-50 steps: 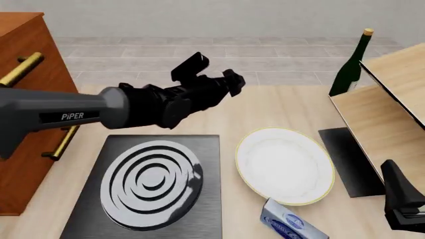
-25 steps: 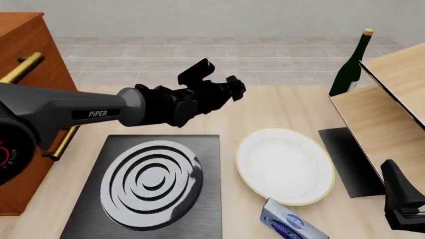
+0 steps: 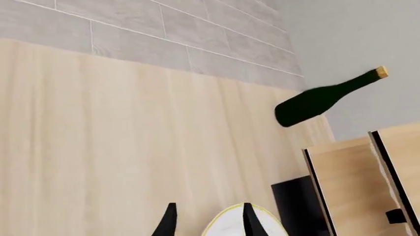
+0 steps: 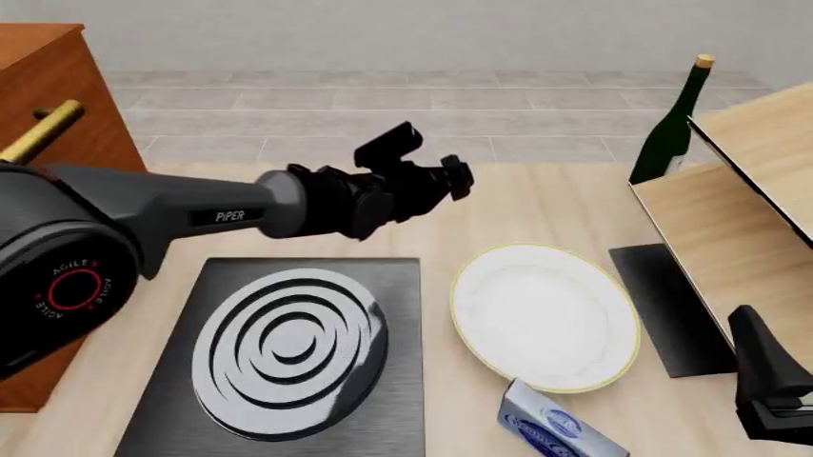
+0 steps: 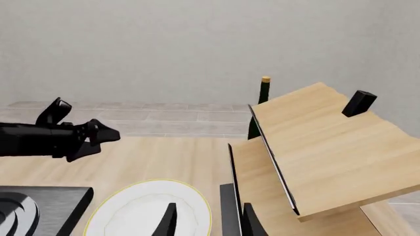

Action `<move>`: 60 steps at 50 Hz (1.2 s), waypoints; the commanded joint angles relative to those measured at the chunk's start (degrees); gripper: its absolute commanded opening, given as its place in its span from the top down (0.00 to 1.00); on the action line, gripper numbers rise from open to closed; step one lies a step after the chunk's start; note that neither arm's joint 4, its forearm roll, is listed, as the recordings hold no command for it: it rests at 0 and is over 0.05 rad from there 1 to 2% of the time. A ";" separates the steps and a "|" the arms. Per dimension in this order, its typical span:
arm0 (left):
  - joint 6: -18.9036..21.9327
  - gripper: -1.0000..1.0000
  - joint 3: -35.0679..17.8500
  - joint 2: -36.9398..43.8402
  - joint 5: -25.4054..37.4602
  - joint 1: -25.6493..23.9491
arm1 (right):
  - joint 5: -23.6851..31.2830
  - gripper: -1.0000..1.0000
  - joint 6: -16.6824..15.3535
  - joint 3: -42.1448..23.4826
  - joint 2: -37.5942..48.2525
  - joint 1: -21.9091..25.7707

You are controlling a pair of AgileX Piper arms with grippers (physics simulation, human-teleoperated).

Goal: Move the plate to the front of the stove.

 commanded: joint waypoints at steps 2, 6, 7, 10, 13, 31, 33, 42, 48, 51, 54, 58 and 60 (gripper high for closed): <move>0.38 0.00 -2.99 3.28 1.48 0.32 | 0.00 0.00 0.01 0.00 0.00 -0.01; 0.47 0.00 -3.92 4.34 1.97 0.42 | 0.00 0.00 0.00 0.00 0.00 0.00; 0.24 0.00 -3.99 4.64 1.83 0.29 | 0.00 0.00 0.00 0.00 -0.01 0.00; 0.23 0.00 -4.50 5.41 2.11 0.45 | 0.00 0.00 0.00 0.00 0.00 0.00; 0.17 0.00 -4.71 5.94 2.16 0.36 | 0.00 0.00 0.00 0.00 -0.01 0.00; 0.37 0.00 -5.31 7.44 2.60 0.17 | 0.00 0.00 0.00 0.00 0.00 0.01; 0.17 0.00 -5.32 7.51 2.62 -0.04 | 0.00 0.00 0.01 0.00 0.00 0.00; 0.19 0.00 -5.19 7.33 2.43 -0.64 | 0.00 0.00 -0.01 0.00 0.00 0.01; 0.00 0.00 -5.29 7.78 2.19 -1.21 | 0.00 0.00 0.00 0.00 0.00 0.00; -0.08 0.00 -5.56 8.17 2.13 -1.43 | 0.00 0.00 0.01 0.00 0.00 0.00; -0.42 0.00 -5.69 8.38 1.87 -2.05 | -0.01 0.00 0.00 0.00 -0.01 0.00; -0.75 0.00 -6.03 8.78 1.93 -2.23 | 0.00 0.00 0.00 0.00 0.00 0.01; -0.95 0.00 -6.35 9.04 1.98 -2.20 | 0.00 0.00 0.00 0.00 0.00 0.00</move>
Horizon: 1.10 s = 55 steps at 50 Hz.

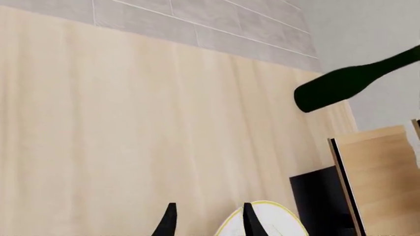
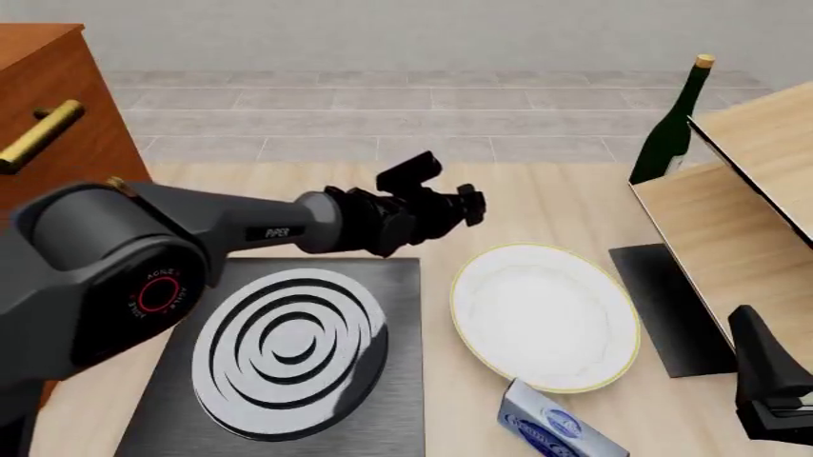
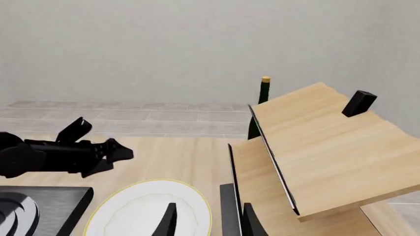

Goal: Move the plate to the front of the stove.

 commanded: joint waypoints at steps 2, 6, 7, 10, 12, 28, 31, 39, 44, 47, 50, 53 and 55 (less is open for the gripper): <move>-0.39 0.00 -1.09 1.03 0.19 -0.51 | 0.00 0.00 0.00 0.00 0.00 0.01; -0.83 0.00 -1.09 1.47 -0.13 -0.95 | 0.00 0.00 0.00 0.00 0.00 0.00; -0.93 0.00 -1.01 1.56 -0.42 -1.14 | 0.01 0.00 -0.01 0.00 0.01 0.01; -1.21 0.00 -1.08 2.07 -0.70 -1.50 | 0.00 0.00 -0.01 0.00 0.00 0.00; -1.32 0.00 -1.20 2.24 -0.78 -1.74 | 0.00 0.00 0.00 0.00 0.00 0.01; -2.04 0.00 -2.71 4.41 -0.68 -2.87 | 0.00 0.00 -0.01 0.00 0.00 0.01; -2.09 0.00 -2.87 4.42 -0.66 -3.26 | 0.00 0.00 0.00 0.00 0.00 0.00; -2.44 0.00 -3.44 5.01 -0.66 -3.70 | 0.00 0.00 0.00 0.00 0.00 0.00; -3.08 0.00 -4.70 6.15 -0.21 -3.30 | 0.01 0.00 0.00 0.00 0.01 -0.01; -3.22 0.00 -4.86 6.54 -0.33 -3.51 | 0.00 0.00 -0.01 0.00 0.00 0.01; -3.48 0.00 -5.06 7.19 -0.42 -3.77 | 0.00 0.00 -0.01 0.00 0.00 0.00; -3.82 0.00 -4.87 7.37 -0.83 -4.12 | 0.00 0.00 0.00 0.00 0.00 0.00; -3.85 0.00 -5.53 7.88 -0.46 -3.98 | 0.00 0.00 0.00 0.00 0.00 0.00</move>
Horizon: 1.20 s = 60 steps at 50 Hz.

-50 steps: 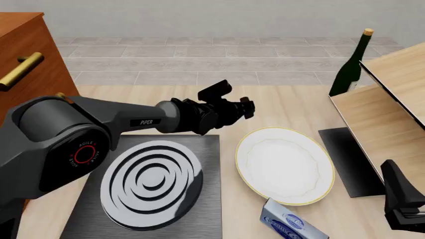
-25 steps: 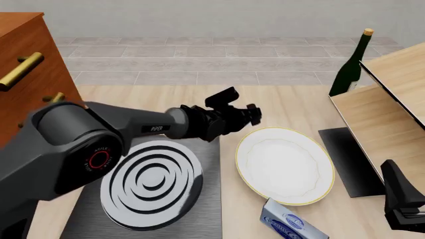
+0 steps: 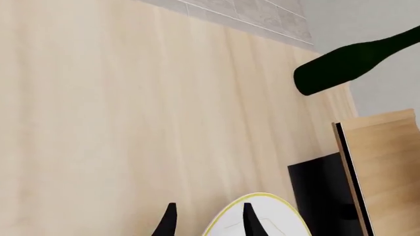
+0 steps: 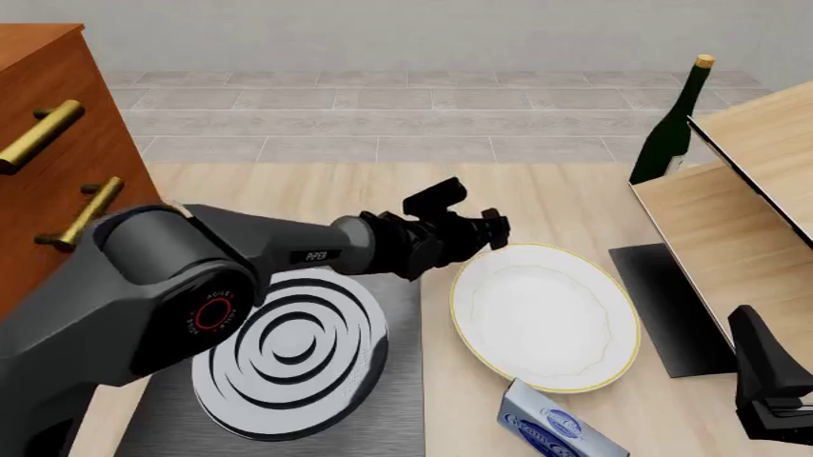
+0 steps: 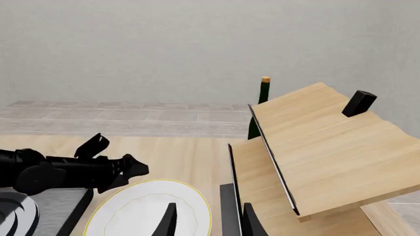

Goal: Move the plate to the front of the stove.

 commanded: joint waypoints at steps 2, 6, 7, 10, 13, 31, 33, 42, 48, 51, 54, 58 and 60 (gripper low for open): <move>-0.71 0.00 -1.78 2.20 0.37 -0.20 | -0.01 0.00 -0.01 0.00 -0.01 0.01; -0.83 0.00 -1.95 2.46 0.52 -0.18 | 0.00 0.00 0.02 0.00 0.01 -0.01; -0.85 0.00 -2.06 2.57 0.60 -0.17 | 0.00 0.00 0.01 0.00 0.00 -0.01; -1.04 0.00 -2.36 2.97 0.60 -0.16 | 0.00 0.00 -0.01 0.00 0.00 0.01; -1.42 0.00 -2.52 3.47 0.35 -0.38 | 0.00 0.00 0.00 0.00 0.00 0.00; -1.38 0.00 -3.37 4.52 0.72 -1.35 | 0.00 0.00 -0.01 0.00 0.00 0.00; -1.42 0.00 -3.62 4.85 0.68 -1.41 | 0.00 0.00 -0.02 0.00 0.00 0.01; -1.27 0.00 -4.00 4.95 0.91 -1.32 | -0.01 0.00 0.00 0.00 -0.01 0.01; -1.47 0.00 -4.32 5.49 0.81 -1.43 | 0.00 0.00 0.00 0.00 0.00 0.00; -1.64 0.00 -4.54 5.90 0.71 -1.55 | 0.01 0.00 0.01 0.00 0.00 -0.02; -1.72 0.00 -5.30 6.64 1.05 -1.44 | 0.00 0.00 0.00 0.00 0.00 0.00; -1.66 0.00 -5.76 6.76 1.41 -1.20 | 0.00 0.00 -0.01 0.00 -0.01 0.00; -1.82 0.00 -5.77 6.80 1.38 -1.25 | 0.01 0.00 0.00 0.00 0.01 0.00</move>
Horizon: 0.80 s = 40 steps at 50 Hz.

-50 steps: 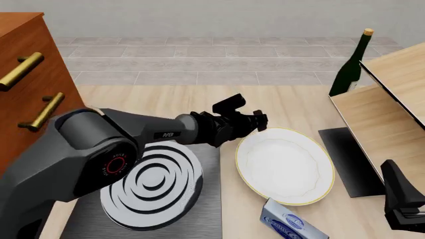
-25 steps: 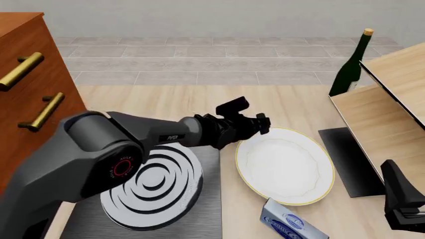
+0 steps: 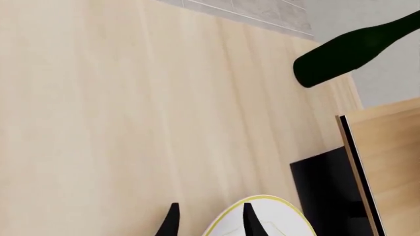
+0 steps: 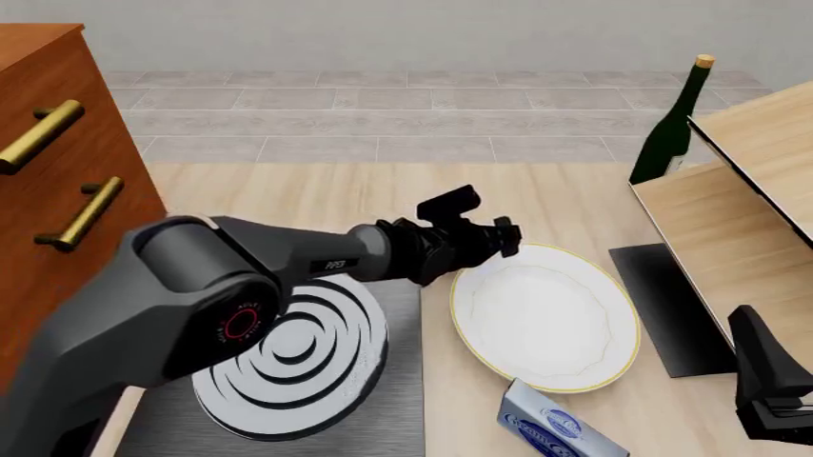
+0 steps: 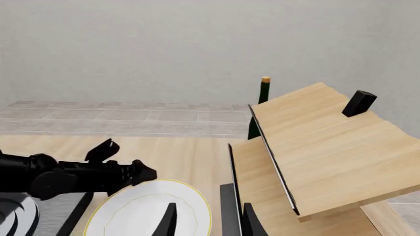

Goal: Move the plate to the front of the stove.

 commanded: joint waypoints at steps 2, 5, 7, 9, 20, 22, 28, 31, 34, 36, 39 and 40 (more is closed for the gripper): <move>-2.18 0.00 -1.01 2.92 0.52 -0.02 | 0.00 0.00 0.01 0.00 0.00 0.00; -2.23 0.00 -1.20 3.12 0.59 -0.04 | 0.01 0.00 0.00 0.00 0.01 -0.01; -2.50 0.00 -1.26 3.35 0.54 -0.30 | 0.00 0.00 0.00 0.00 0.00 -0.01; -2.65 0.00 -1.11 3.37 0.37 -0.51 | 0.00 0.00 -0.01 0.00 0.00 0.00; -2.90 0.00 -0.83 3.69 0.03 -0.72 | 0.00 0.00 0.00 0.00 0.00 0.00; -3.16 0.00 -0.92 4.02 0.03 -0.89 | 0.00 0.00 0.00 0.00 0.00 0.01; -3.55 0.00 -0.24 3.81 -0.53 -1.51 | 0.00 0.00 0.00 0.00 0.00 0.01; -3.57 0.00 -0.34 3.98 -0.48 -1.57 | 0.00 0.00 0.00 0.00 0.00 0.00; -3.76 0.00 -0.14 4.17 -0.70 -1.82 | 0.00 0.00 0.00 0.00 0.00 0.01; -3.82 0.00 -0.06 4.17 -0.71 -1.98 | 0.00 0.00 0.00 0.00 0.00 0.01; -3.89 0.00 0.11 3.94 -0.78 -2.13 | 0.00 0.00 0.01 0.00 0.00 -0.01; -4.12 0.00 0.32 3.82 -0.91 -2.27 | 0.00 0.00 -0.01 0.00 0.00 0.01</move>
